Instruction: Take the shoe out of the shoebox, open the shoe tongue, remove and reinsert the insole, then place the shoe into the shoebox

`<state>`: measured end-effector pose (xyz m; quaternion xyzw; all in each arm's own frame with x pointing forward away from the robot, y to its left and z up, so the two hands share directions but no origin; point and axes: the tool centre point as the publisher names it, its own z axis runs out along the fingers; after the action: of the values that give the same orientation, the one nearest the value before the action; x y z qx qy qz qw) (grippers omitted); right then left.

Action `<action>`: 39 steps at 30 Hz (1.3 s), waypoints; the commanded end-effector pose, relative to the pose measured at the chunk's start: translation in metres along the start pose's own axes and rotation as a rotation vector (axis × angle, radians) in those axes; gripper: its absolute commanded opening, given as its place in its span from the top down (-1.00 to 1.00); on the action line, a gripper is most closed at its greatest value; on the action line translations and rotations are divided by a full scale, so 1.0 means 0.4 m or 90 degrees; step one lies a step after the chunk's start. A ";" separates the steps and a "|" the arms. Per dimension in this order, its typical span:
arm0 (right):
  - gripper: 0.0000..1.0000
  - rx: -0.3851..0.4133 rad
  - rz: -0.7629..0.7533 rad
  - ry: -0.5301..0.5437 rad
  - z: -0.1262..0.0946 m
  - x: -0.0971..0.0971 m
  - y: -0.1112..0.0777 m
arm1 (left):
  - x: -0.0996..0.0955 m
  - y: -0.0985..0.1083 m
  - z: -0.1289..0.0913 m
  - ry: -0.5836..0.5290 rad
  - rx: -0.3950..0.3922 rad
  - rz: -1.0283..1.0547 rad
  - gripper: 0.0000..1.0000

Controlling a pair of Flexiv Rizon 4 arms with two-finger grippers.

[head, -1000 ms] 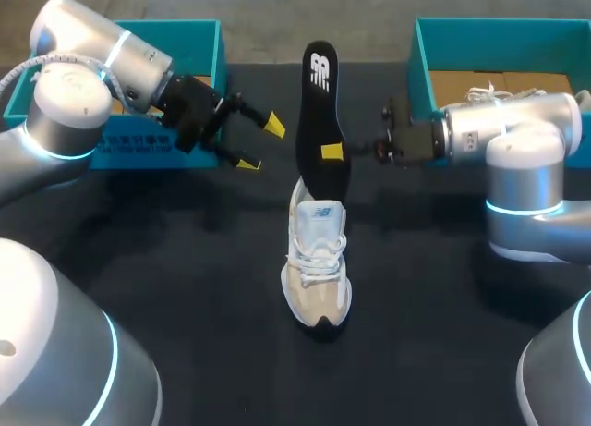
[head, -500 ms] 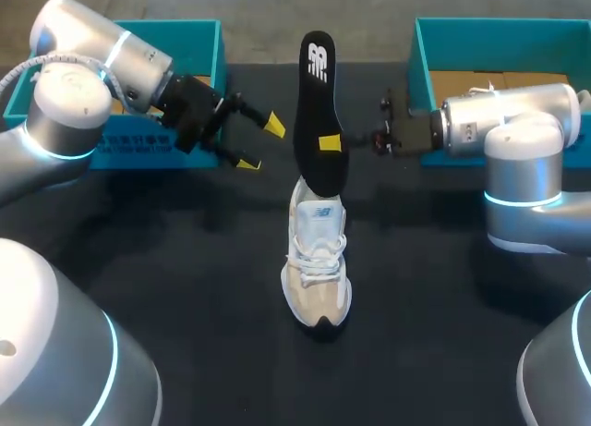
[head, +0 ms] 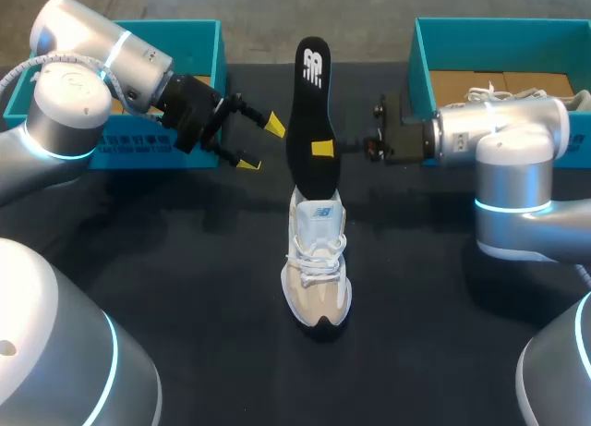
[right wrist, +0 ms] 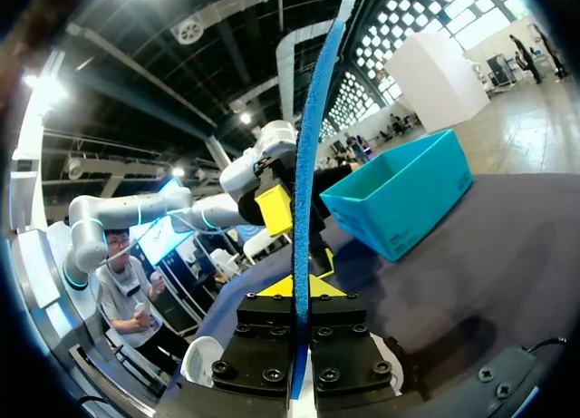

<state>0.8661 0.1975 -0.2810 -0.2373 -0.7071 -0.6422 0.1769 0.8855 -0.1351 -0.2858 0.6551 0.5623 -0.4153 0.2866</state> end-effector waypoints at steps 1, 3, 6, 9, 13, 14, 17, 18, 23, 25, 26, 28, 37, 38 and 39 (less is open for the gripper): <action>1.00 -0.002 0.000 -0.003 0.008 0.004 -0.003 | 0.000 0.001 0.002 0.000 0.000 0.001 -1.00; 1.00 -0.001 -0.001 -0.001 0.011 0.006 -0.004 | 0.000 0.001 0.002 0.000 0.000 0.001 -1.00; 1.00 -0.001 0.000 0.000 0.014 0.008 -0.009 | 0.000 0.001 0.002 0.000 0.000 0.001 -1.00; 1.00 -0.001 0.003 -0.001 0.015 0.007 -0.016 | 0.000 0.001 0.002 0.000 0.000 0.001 -1.00; 1.00 -0.004 0.007 -0.002 0.015 0.007 -0.026 | 0.000 0.001 0.002 0.000 0.000 0.001 -1.00; 1.00 -0.004 0.008 -0.002 0.016 0.007 -0.031 | 0.000 0.001 0.002 0.000 0.000 0.001 -1.00; 1.00 -0.002 0.010 -0.002 0.018 0.008 -0.041 | 0.000 0.001 0.002 0.000 0.000 0.001 -1.00; 1.00 -0.002 0.010 -0.002 0.017 0.008 -0.044 | 0.000 0.001 0.002 0.000 0.000 0.001 -1.00; 1.00 -0.004 0.011 -0.001 0.016 0.004 -0.056 | 0.000 0.001 0.002 0.000 0.000 0.001 -1.00; 1.00 -0.003 0.011 0.000 0.016 0.003 -0.061 | 0.000 0.001 0.002 0.000 0.000 0.001 -1.00; 1.00 -0.003 0.011 0.000 0.016 0.003 -0.063 | 0.000 0.001 0.002 0.000 0.000 0.001 -1.00; 1.00 -0.003 0.011 0.001 0.016 0.002 -0.068 | 0.000 0.001 0.002 0.000 0.000 0.001 -1.00; 1.00 -0.002 0.016 -0.001 0.014 0.000 -0.086 | 0.000 0.001 0.002 0.000 0.000 0.001 -1.00; 1.00 -0.002 0.016 -0.001 0.014 0.001 -0.088 | 0.000 0.001 0.002 0.000 0.000 0.001 -1.00; 1.00 -0.002 0.017 -0.001 0.014 0.002 -0.091 | 0.000 0.001 0.002 0.000 0.000 0.001 -1.00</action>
<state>0.8476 0.1996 -0.3098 -0.2458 -0.7035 -0.6404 0.1859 0.8855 -0.1351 -0.2858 0.6551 0.5623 -0.4153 0.2866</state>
